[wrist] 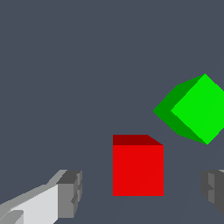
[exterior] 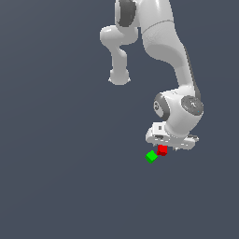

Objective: Stack the red cube on top of the green cube.

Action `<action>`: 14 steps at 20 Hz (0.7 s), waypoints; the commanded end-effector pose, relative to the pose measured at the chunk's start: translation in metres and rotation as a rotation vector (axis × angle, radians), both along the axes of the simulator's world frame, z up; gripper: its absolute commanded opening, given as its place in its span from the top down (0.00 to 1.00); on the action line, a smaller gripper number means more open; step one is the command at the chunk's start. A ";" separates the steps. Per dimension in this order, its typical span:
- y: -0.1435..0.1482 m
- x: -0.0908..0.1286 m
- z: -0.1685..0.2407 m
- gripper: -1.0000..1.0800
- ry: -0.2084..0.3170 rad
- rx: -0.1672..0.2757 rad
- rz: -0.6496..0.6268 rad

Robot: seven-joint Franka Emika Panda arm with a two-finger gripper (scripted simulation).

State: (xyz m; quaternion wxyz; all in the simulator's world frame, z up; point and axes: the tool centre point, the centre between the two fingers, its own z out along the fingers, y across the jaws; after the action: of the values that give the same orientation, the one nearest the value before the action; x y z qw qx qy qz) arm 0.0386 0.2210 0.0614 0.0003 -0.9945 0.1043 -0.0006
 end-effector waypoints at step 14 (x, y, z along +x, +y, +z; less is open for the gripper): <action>-0.001 0.000 -0.041 1.00 0.001 -0.001 -0.001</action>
State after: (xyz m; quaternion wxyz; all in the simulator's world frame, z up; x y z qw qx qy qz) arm 0.0382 0.2201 0.0198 -0.0002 -0.9945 0.1046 0.0003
